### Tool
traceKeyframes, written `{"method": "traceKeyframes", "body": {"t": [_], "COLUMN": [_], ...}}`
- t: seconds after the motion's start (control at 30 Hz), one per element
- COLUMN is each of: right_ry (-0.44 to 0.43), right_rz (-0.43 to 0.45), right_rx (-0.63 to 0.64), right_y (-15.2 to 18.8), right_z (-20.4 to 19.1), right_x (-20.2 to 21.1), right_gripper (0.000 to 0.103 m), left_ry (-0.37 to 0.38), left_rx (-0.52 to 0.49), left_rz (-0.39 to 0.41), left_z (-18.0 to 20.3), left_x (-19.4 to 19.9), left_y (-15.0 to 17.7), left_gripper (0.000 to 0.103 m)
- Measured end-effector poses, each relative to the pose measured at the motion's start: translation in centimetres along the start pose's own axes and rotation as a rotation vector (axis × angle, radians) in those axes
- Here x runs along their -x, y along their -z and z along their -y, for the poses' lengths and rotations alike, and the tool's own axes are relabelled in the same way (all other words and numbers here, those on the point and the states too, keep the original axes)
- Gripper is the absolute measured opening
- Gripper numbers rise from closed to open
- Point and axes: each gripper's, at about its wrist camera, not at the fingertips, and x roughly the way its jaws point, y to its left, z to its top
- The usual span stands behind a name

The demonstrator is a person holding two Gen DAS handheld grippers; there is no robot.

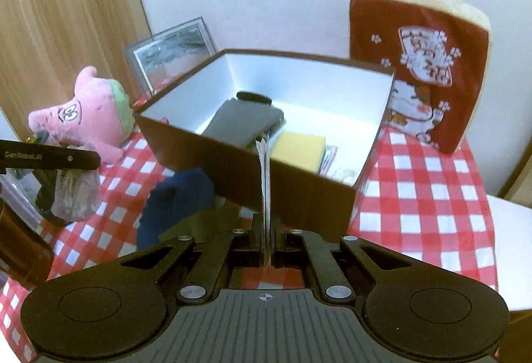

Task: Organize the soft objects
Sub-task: 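Lift the white paper toward the box with the right gripper while the left gripper reaches the cotton swab bag, then lower the paper strip into the box with the right gripper while the left gripper carries the swab bag in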

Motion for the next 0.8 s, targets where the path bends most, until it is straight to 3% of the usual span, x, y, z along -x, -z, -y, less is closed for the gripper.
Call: {"method": "traceKeyframes", "body": {"t": [0.27,0.8], "right_ry": [0.013,0.045], "right_rz": [0.031,0.06], "right_rx": [0.01,0.059], "right_y": [-2.3,-7.2], "right_z": [0.4,2.4], "right_x": [0.3,-2.6], "right_gripper": [0.003,0.003], "left_ry": [0.037,0.083], "left_rx": [-0.046,-0.11], "left_rz": [0.05,0.065], "left_z": [2.0,5.3], "left_x": [-0.7,-5.7], "left_y": [-3.1,-9.7], "left_gripper": [0.028,0.028]}}
